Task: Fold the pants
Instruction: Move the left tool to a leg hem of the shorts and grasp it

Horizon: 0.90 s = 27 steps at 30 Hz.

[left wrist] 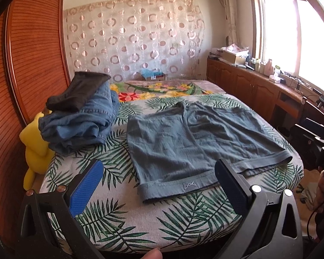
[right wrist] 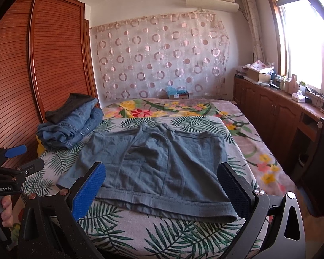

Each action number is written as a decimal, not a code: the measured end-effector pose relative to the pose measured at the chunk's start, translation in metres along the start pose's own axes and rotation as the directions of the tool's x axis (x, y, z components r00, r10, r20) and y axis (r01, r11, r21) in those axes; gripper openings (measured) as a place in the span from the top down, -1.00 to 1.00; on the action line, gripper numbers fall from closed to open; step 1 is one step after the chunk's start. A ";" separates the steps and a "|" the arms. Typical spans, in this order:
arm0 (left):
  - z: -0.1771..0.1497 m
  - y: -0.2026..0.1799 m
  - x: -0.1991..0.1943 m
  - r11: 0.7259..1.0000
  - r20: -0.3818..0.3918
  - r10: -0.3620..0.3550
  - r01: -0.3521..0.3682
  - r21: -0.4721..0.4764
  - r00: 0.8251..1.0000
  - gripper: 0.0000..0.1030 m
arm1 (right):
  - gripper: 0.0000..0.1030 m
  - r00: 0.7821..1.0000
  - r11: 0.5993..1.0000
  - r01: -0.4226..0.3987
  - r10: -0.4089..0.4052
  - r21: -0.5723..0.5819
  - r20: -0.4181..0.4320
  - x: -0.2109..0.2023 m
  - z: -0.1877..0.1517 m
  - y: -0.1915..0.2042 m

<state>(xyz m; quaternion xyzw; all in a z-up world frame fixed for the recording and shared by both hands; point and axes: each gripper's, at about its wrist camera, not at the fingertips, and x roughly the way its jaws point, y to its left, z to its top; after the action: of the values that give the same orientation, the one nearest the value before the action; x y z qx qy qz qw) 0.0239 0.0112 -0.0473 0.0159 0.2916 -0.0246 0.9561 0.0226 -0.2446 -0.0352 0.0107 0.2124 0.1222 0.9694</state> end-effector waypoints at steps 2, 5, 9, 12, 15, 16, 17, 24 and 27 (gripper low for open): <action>-0.004 0.002 0.005 1.000 -0.014 -0.001 0.001 -0.001 1.000 -1.00 | -1.00 1.000 1.000 0.003 -0.003 -0.001 -0.011 0.002 -0.001 -0.001; -0.010 0.007 0.015 1.000 -0.041 -0.003 0.003 0.001 0.999 -1.00 | -1.00 1.000 1.000 0.004 -0.005 -0.009 -0.020 0.003 -0.002 -0.001; -0.019 0.014 0.026 1.000 -0.071 -0.007 0.007 -0.001 0.997 -1.00 | -1.00 0.999 1.000 0.007 -0.008 -0.015 -0.044 0.005 -0.004 -0.003; -0.026 0.020 0.033 1.000 -0.097 -0.008 0.008 -0.007 0.995 -1.00 | -1.00 0.998 1.000 0.010 -0.011 -0.020 -0.062 0.005 -0.006 -0.006; -0.034 0.025 0.044 1.000 -0.132 -0.002 0.002 -0.002 0.991 -1.00 | -1.00 0.996 1.000 0.011 -0.013 -0.021 -0.084 0.007 -0.008 -0.009; -0.036 0.026 0.046 1.000 -0.142 0.001 -0.001 0.001 0.990 -1.00 | -1.00 0.996 1.000 0.013 -0.015 -0.019 -0.090 0.008 -0.009 -0.010; -0.040 0.027 0.049 1.000 -0.154 0.007 -0.006 0.006 0.988 -1.00 | -1.00 0.995 1.000 0.015 -0.016 -0.016 -0.095 0.010 -0.009 -0.012; -0.056 0.042 0.057 1.000 -0.186 0.012 -0.016 -0.020 0.982 -1.00 | -0.99 0.991 1.000 0.021 -0.023 -0.017 -0.130 0.008 -0.013 -0.014; -0.058 0.046 0.059 1.000 -0.189 0.006 -0.011 -0.028 0.982 -0.99 | -0.99 0.989 1.000 0.018 -0.019 -0.008 -0.149 0.011 -0.013 -0.017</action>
<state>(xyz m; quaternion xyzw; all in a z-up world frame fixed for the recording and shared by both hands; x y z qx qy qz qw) 0.0428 0.0579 -0.1280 0.0057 0.3812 -0.0148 0.9244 0.0305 -0.2586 -0.0531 -0.0037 0.2838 0.1142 0.9520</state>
